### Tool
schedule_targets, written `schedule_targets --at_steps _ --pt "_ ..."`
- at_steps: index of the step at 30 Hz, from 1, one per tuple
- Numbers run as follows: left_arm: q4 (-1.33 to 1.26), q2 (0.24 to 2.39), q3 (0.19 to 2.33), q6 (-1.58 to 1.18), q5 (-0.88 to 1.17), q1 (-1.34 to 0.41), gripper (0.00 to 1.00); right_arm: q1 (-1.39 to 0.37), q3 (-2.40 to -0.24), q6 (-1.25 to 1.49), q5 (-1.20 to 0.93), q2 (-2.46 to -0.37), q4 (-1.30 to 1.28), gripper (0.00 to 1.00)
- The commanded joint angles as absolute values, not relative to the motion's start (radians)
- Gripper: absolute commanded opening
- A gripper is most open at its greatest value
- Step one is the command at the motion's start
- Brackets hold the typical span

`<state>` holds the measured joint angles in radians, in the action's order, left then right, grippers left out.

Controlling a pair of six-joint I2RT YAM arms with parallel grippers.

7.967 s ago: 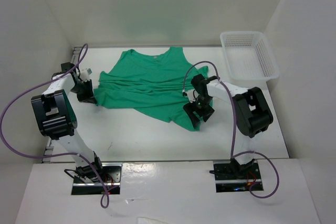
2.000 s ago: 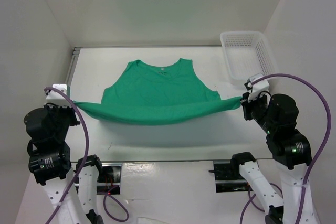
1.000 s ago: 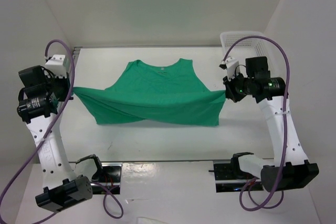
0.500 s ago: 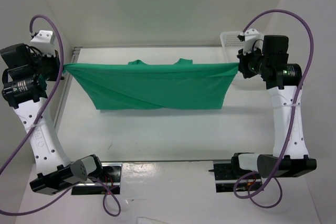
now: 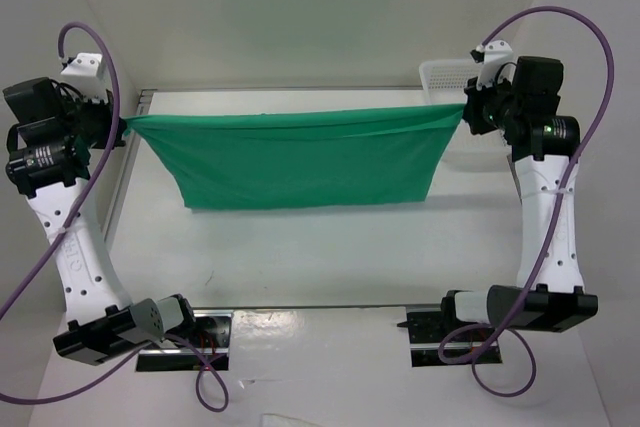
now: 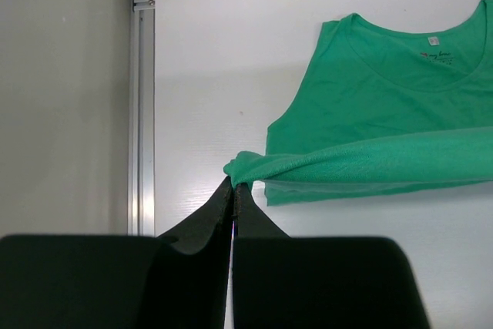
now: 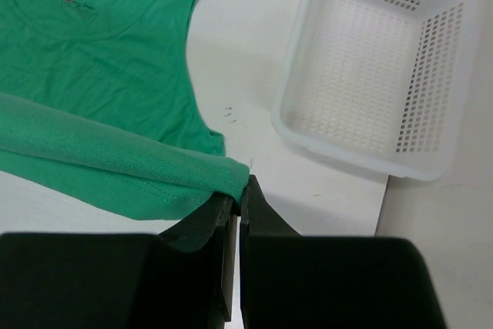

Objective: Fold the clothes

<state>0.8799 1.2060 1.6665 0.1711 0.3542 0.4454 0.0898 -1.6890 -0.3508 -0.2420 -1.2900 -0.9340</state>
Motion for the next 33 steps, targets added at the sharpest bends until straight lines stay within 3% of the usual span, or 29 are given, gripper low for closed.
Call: schedule_targets --at_steps 1,22,33 --pt "0.804 1.207 1.666 0.152 0.348 0.442 0.0 0.127 -1.752 -0.33 -0.25 -1.333 -0.841 0.0" --pt "0.841 0.911 1.559 0.155 0.373 0.451 0.0 0.158 -1.704 -0.4 -0.344 -1.108 -0.925 0.0" --pt "0.841 0.818 1.505 0.155 0.319 0.46 0.0 0.158 -1.675 -0.431 -0.293 -1.043 -0.948 0.0"
